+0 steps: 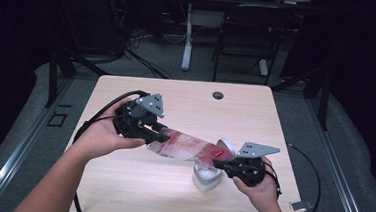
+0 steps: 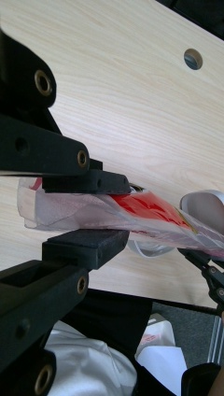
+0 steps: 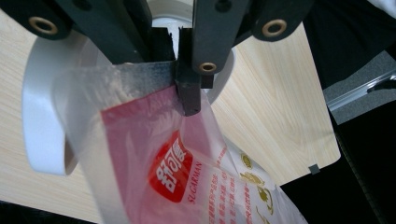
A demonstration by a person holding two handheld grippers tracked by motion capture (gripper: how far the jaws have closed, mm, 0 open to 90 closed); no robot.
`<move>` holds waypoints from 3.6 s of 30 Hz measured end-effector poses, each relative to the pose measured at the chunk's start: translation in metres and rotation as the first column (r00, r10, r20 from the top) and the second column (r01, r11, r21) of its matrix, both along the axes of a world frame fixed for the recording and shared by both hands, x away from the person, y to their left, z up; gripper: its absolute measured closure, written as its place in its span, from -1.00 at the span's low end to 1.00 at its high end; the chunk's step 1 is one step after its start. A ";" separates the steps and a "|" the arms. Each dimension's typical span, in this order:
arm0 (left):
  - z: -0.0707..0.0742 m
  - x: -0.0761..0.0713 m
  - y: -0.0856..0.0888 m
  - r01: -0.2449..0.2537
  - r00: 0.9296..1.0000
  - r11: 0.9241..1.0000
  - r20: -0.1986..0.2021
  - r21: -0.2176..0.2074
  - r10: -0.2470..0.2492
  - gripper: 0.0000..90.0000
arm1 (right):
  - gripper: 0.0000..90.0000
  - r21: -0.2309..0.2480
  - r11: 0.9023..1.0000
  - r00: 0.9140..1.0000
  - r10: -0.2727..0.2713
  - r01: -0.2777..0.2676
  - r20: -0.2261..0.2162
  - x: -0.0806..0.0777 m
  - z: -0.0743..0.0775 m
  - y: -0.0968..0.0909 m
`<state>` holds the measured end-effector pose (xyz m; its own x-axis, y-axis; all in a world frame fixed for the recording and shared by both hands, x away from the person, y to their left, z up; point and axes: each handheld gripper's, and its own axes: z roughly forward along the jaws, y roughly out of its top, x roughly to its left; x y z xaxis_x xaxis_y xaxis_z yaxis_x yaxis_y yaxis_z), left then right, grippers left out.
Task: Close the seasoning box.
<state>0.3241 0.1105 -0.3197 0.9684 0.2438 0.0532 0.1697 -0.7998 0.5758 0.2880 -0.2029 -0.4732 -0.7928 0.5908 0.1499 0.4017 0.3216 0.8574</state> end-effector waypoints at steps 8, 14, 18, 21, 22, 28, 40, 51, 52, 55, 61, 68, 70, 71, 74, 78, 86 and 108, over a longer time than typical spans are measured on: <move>-0.007 0.001 0.011 -0.015 1.000 1.000 -0.012 -0.015 0.015 0.62 | 0.92 0.028 1.000 1.000 0.003 -0.003 0.011 0.000 0.000 0.001; -0.014 0.001 0.020 -0.032 0.999 0.999 -0.023 -0.025 0.031 0.63 | 0.89 0.041 0.999 1.000 0.007 -0.008 0.013 -0.001 0.001 0.002; -0.019 0.002 0.026 -0.040 0.999 0.999 -0.034 -0.036 0.039 0.63 | 0.87 0.044 0.999 1.000 0.012 -0.012 0.010 -0.001 0.000 0.003; -0.023 0.002 0.030 -0.049 0.998 0.998 -0.044 -0.050 0.047 0.63 | 0.82 0.054 0.998 1.000 0.012 -0.013 0.008 0.000 0.000 0.003; -0.024 0.002 0.031 -0.051 0.998 0.997 -0.046 -0.053 0.048 0.63 | 0.80 0.059 0.998 1.000 0.013 -0.013 0.007 0.000 -0.001 0.004; -0.030 0.003 0.039 -0.063 0.997 0.996 -0.055 -0.066 0.060 0.63 | 0.80 0.053 0.998 1.000 0.017 -0.017 -0.003 0.001 -0.004 0.005; -0.039 0.001 0.048 -0.074 0.995 0.995 -0.067 -0.074 0.069 0.63 | 0.83 0.073 0.997 1.000 0.028 -0.028 -0.006 0.001 -0.006 0.007; -0.047 0.000 0.052 -0.084 0.995 0.994 -0.067 -0.071 0.079 0.62 | 0.94 0.088 0.995 0.999 0.047 -0.046 -0.010 0.001 -0.005 0.008; -0.048 0.000 0.053 -0.085 0.994 0.994 -0.067 -0.068 0.081 0.62 | 0.95 0.094 0.994 0.999 0.049 -0.048 -0.012 0.001 -0.005 0.008; -0.051 0.001 0.056 -0.096 0.993 0.993 -0.072 -0.073 0.091 0.63 | 0.97 0.074 0.996 0.999 0.050 -0.050 -0.002 0.000 -0.002 0.012; -0.057 0.000 0.060 -0.106 0.992 0.991 -0.078 -0.080 0.100 0.63 | 0.99 0.075 0.996 0.999 0.048 -0.048 0.006 -0.001 -0.001 0.014; -0.067 0.002 0.066 -0.123 0.989 0.987 -0.090 -0.099 0.114 0.62 | 1.00 0.063 0.997 0.998 0.052 -0.053 0.021 -0.002 0.003 0.018; -0.069 0.002 0.067 -0.126 0.989 0.987 -0.092 -0.102 0.116 0.61 | 1.00 0.055 0.997 0.998 0.055 -0.056 0.023 -0.001 0.004 0.018; -0.070 0.002 0.067 -0.122 0.990 0.987 -0.090 -0.101 0.113 0.61 | 1.00 0.054 0.997 0.998 0.056 -0.057 0.024 -0.001 0.005 0.018; -0.072 0.002 0.067 -0.120 0.990 0.988 -0.088 -0.099 0.112 0.61 | 1.00 0.043 0.997 0.998 0.055 -0.056 0.032 -0.001 0.007 0.017; -0.074 0.002 0.068 -0.122 0.990 0.988 -0.087 -0.097 0.114 0.61 | 1.00 0.031 0.998 0.997 0.059 -0.061 0.041 0.000 0.011 0.018; -0.081 0.003 0.070 -0.133 0.988 0.985 -0.092 -0.110 0.123 0.62 | 1.00 -0.004 0.998 0.997 0.066 -0.066 0.049 0.002 0.018 0.020; -0.105 0.003 0.082 -0.164 0.984 0.976 -0.096 -0.142 0.151 0.59 | 1.00 -0.156 0.983 0.993 0.108 -0.098 0.055 0.007 0.038 0.036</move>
<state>0.3276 0.1926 -0.4251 0.9167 0.3923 -0.0756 0.3396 -0.6655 0.6647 0.2949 -0.1672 -0.4352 -0.8554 0.5178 0.0119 0.3066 0.4877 0.8174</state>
